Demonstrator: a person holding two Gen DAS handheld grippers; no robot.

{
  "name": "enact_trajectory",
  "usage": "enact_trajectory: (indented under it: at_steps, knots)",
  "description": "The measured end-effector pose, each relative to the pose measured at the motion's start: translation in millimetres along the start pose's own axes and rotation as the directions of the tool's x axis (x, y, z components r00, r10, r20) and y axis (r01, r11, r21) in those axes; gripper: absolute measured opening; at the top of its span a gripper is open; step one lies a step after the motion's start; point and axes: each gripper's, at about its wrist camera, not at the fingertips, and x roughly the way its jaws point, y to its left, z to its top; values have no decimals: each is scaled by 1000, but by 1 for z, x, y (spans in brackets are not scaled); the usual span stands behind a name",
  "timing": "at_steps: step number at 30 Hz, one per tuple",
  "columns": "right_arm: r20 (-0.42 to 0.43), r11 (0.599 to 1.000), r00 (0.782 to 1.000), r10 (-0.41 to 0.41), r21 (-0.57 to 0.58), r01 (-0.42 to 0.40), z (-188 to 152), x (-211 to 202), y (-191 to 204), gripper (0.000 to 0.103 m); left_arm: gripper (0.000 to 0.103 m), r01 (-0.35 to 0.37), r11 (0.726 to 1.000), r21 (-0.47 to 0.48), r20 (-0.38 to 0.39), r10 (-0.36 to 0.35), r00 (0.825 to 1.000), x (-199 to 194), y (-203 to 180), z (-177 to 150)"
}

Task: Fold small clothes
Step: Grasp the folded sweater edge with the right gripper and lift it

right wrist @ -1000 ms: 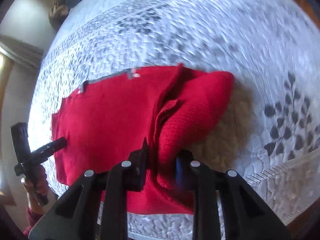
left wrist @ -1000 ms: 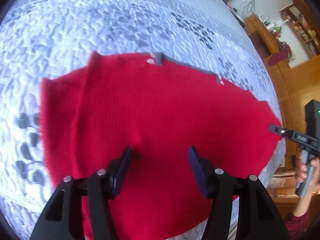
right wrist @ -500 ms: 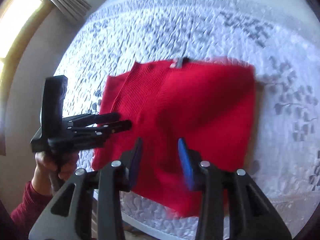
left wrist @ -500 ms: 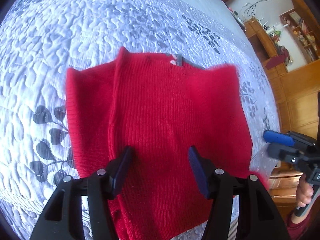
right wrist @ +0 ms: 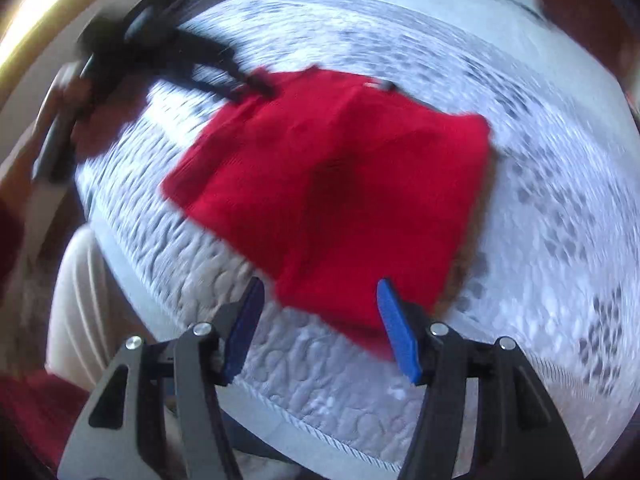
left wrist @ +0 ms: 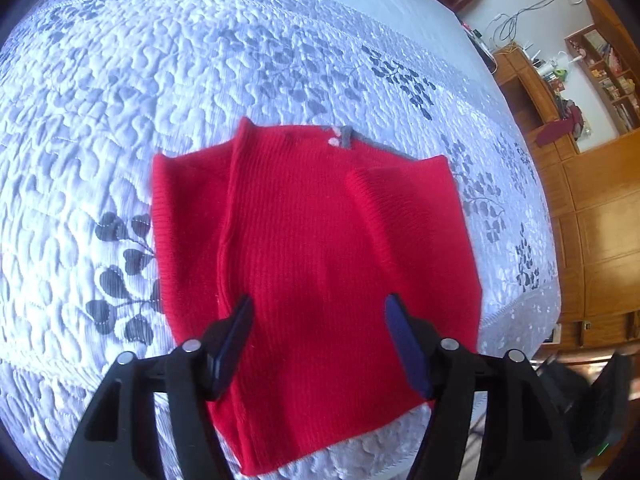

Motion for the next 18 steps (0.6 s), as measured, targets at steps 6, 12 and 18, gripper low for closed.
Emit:
enact_trajectory:
  at_steps: [6,12,18]
  knots:
    - [-4,986,995,-102,-132,100,-5,27,9,59,73,-38,999,6,-48,38,998,0,-18,-1]
    - [-54,989,996,-64,-138,56,-5,45,-4,31,73,-29,1000,-12,-95,27,995,15,-26,-3]
    - [-5,979,981,192,73,-191,0,26,-37,9,74,18,999,-50,-135,-24,991,30,-33,-5]
